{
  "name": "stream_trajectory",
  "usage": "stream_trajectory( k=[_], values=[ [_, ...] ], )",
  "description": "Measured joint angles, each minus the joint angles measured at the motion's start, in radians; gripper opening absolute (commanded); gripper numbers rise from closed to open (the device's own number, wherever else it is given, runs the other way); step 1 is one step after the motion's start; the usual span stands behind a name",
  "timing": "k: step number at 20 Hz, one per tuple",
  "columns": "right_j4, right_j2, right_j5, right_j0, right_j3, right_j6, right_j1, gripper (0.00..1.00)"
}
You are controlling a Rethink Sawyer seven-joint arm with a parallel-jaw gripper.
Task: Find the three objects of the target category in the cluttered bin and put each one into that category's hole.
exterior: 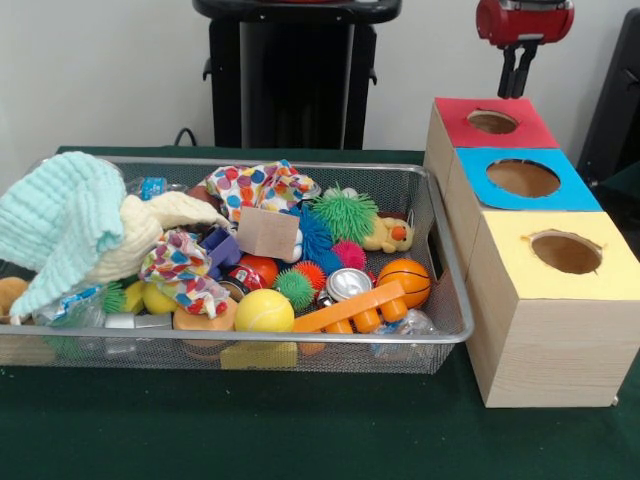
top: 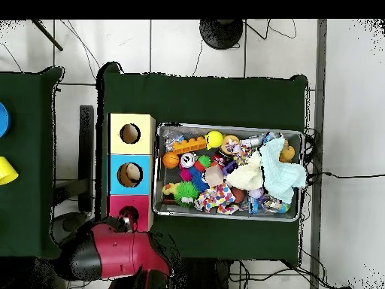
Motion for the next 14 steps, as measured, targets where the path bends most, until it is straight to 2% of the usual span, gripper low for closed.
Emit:
stream_trajectory(
  k=[14],
  values=[
    [0.0, 0.002, 0.0, -0.003, -0.002, 0.0, -0.008, 0.0]
  ],
)
